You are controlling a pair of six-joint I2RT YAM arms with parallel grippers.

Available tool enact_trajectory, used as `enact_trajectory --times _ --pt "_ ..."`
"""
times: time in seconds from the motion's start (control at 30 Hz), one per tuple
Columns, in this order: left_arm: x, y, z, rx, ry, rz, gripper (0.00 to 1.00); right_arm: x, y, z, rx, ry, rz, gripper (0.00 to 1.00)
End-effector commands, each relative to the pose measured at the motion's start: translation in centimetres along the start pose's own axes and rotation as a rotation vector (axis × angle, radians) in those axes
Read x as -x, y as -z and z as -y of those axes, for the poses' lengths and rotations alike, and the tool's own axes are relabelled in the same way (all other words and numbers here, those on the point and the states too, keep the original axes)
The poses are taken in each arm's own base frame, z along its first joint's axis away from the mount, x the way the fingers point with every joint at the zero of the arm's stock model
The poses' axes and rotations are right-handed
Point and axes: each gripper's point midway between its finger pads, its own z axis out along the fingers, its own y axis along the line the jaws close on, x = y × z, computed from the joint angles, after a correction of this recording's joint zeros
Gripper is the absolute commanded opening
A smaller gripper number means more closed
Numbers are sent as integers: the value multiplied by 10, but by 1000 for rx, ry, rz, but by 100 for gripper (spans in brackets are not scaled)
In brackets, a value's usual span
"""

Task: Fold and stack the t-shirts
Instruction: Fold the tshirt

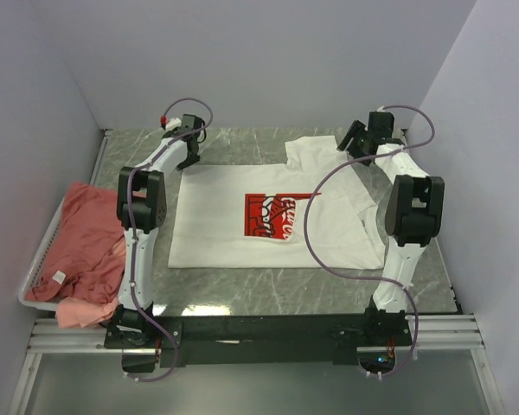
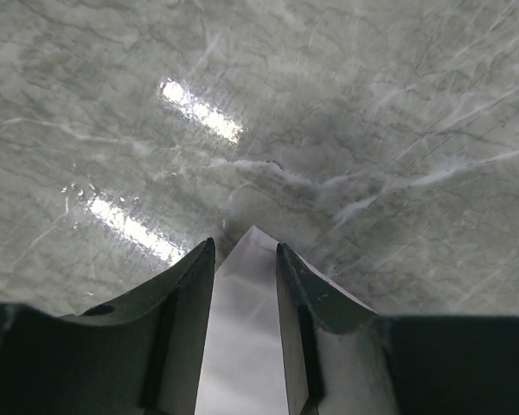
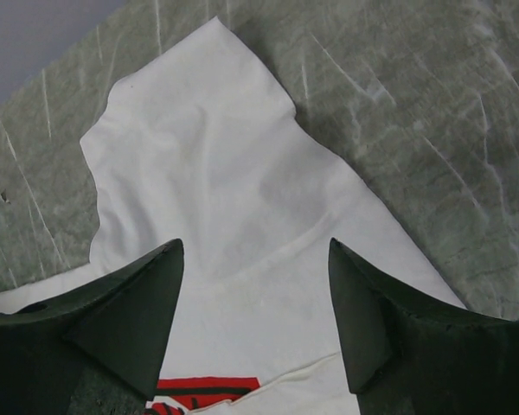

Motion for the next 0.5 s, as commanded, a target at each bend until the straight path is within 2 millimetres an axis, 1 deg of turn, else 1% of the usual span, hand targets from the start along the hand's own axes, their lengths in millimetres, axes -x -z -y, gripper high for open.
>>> enact_trajectory --times 0.0,0.03,0.07,0.1,0.13,0.17,0.23,0.27,0.3,0.33,0.37,0.4,0.43,0.47 --pt "16 3 14 -67 42 17 40 25 1 -22 47 48 64 74" --pt "17 2 13 -69 44 16 38 28 0 -24 50 51 69 74" --pt "17 1 14 -75 50 11 37 23 -6 -19 37 49 51 74" --pt "14 -2 14 -77 47 5 37 23 -8 -20 39 47 46 74" --pt "14 -3 14 -79 49 2 35 27 -9 -23 45 50 50 74" --pt "14 -3 14 -80 51 -3 34 21 -16 -18 32 42 26 74" --pt "11 -6 14 -81 51 -9 32 24 -20 -20 36 38 26 74" --pt "11 -6 13 -82 52 -11 31 20 -25 -18 30 34 12 74" --pt "11 -6 14 -84 53 -11 29 19 -27 -19 32 34 10 74" --pt "12 -7 12 -82 57 -11 26 24 -28 -20 35 34 18 74" --pt "12 -6 13 -87 58 -11 24 19 -33 -17 25 32 3 74" --pt "13 -7 13 -93 61 -13 23 20 -34 -17 24 31 2 74" --pt "13 -7 12 -94 61 -15 19 21 -39 -17 24 32 4 74" --pt "15 -7 13 -94 63 -12 17 19 -41 -15 17 29 -6 74"
